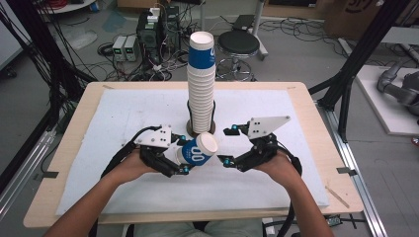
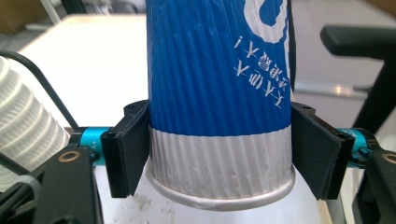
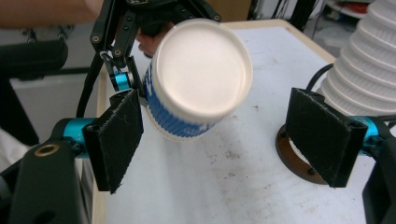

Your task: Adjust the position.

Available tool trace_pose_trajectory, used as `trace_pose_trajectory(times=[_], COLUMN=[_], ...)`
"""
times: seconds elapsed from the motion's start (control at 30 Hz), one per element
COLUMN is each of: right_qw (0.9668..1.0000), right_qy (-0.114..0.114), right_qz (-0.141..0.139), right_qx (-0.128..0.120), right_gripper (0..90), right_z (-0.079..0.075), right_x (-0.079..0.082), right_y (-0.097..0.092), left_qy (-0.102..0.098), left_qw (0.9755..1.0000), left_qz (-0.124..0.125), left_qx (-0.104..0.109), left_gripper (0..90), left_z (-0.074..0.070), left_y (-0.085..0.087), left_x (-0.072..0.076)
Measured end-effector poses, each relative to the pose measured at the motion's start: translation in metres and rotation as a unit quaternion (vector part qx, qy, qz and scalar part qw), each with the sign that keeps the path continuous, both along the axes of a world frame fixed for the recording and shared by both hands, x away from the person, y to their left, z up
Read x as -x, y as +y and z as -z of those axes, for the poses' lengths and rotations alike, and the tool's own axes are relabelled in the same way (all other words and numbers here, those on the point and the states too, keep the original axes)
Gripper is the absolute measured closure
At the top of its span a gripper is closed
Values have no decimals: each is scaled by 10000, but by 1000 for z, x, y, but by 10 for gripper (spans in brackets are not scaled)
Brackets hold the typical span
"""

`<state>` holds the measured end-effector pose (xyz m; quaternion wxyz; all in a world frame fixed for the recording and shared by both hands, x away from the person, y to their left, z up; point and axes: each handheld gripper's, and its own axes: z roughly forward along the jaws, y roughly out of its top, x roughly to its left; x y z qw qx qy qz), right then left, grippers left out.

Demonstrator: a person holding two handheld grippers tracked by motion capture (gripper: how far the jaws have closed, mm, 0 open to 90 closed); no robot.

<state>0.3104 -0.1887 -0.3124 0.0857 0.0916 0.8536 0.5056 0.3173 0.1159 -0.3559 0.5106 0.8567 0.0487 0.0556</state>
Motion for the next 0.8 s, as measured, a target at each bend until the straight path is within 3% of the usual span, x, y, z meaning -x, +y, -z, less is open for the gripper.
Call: trace_pose_trajectory(times=[0.17, 0.23, 0.37, 0.4, 0.43, 0.47, 0.57, 0.6, 0.67, 0.7, 0.8], right_qw=[9992, 9974, 9951, 9928, 9928, 9901, 9877, 9852, 9844, 9816, 9792], right_qy=[3, -16, -9, 2, 2, 57, 71, 96, 119, 185, 253], right_qz=[-262, -440, -548, -649, -649, -758, -826, -875, -901, -1002, -1061], right_qx=[297, 577, 826, 1003, 1003, 1181, 1325, 1472, 1509, 1618, 1713], right_gripper=[198, 198, 198, 198, 198, 199, 199, 203, 218, 275, 290], right_z=[-10, -14, -15, -15, -15, -14, -13, -11, -10, -7, -5], right_x=[-3, -6, -8, -10, -10, -11, -12, -12, -12, -13, -13], right_y=[10, 21, 30, 38, 38, 44, 48, 53, 54, 57, 59], left_qy=[-24, -33, -47, -23, -23, -7, 1, 0, 7, 2, 3], left_qw=[9998, 9997, 9990, 9988, 9988, 9987, 9983, 9981, 9980, 9979, 9974], left_qz=[74, 105, 208, 254, 254, 278, 305, 320, 345, 357, 372], left_qx=[-164, -232, -395, -425, -425, -429, -497, -519, -525, -541, -619], left_gripper=[266, 266, 266, 265, 265, 265, 264, 264, 264, 264, 264], left_z=[-2, -1, -1, 0, 0, 1, 2, 2, 3, 3, 5], left_y=[-4, -7, -12, -14, -14, -15, -16, -16, -16, -17, -18], left_x=[0, 0, 1, 2, 2, 2, 2, 2, 3, 3, 3])
